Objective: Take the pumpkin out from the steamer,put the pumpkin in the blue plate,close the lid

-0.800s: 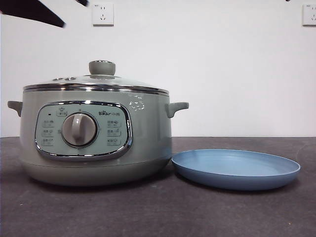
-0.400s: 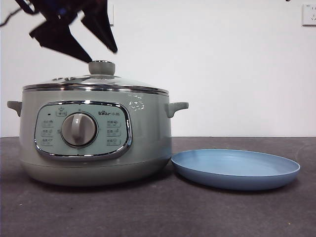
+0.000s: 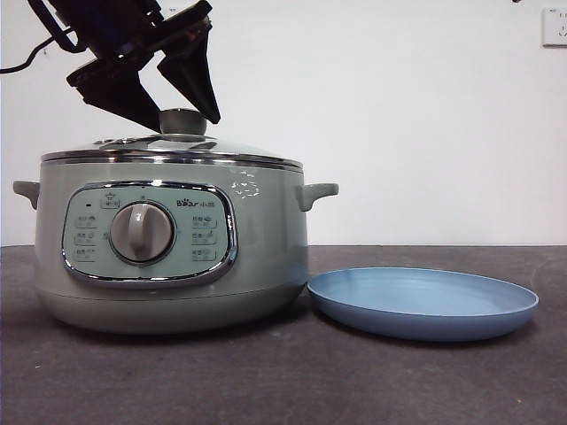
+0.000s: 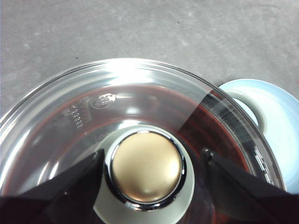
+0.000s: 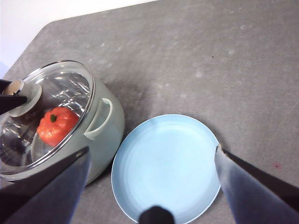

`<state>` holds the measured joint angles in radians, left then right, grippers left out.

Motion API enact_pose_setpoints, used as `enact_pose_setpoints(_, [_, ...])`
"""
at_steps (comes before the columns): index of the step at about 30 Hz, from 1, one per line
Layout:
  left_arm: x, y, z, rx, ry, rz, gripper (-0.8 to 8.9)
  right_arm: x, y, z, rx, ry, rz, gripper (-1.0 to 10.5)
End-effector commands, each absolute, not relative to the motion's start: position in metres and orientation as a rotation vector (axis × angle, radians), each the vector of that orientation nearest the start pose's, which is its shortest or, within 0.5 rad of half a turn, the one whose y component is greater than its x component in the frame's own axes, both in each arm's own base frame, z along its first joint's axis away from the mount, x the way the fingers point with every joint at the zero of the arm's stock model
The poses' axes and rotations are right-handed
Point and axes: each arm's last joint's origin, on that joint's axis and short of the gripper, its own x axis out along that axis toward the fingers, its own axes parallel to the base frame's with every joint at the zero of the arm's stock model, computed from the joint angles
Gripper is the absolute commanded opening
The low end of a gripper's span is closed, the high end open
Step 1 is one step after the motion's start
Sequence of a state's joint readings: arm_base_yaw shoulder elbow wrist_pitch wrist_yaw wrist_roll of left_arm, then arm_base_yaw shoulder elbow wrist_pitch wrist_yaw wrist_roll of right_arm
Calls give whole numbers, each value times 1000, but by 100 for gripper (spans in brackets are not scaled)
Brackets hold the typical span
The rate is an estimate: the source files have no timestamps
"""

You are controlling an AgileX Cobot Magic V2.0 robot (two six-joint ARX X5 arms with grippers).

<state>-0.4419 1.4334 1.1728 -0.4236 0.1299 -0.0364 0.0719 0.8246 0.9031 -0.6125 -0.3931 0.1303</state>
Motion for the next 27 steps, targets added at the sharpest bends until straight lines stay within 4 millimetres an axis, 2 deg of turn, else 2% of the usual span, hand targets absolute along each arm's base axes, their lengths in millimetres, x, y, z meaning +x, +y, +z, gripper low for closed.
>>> enact_pose_setpoints(1, [280, -138, 298, 95, 683, -543, 244, 161, 23, 329, 203, 555, 424, 441])
enact_pose_setpoints(4, [280, -138, 298, 123, 675, -552, -25, 160, 23, 329, 203, 557, 423, 441])
enact_pose_setpoints(11, [279, -137, 301, 136, 659, -543, -8, 160, 23, 329, 204, 560, 420, 441])
enact_pose_setpoints(16, [276, -133, 319, 143, 605, -497, -8, 161, 23, 330, 221, 546, 431, 441])
enact_pose_setpoints(21, [260, -125, 345, 131, 512, -491, -8, 165, 29, 335, 259, 503, 559, 438])
enact_pose_setpoints(27, [228, -107, 377, 149, 394, -415, -8, 180, 46, 335, 264, 486, 646, 438])
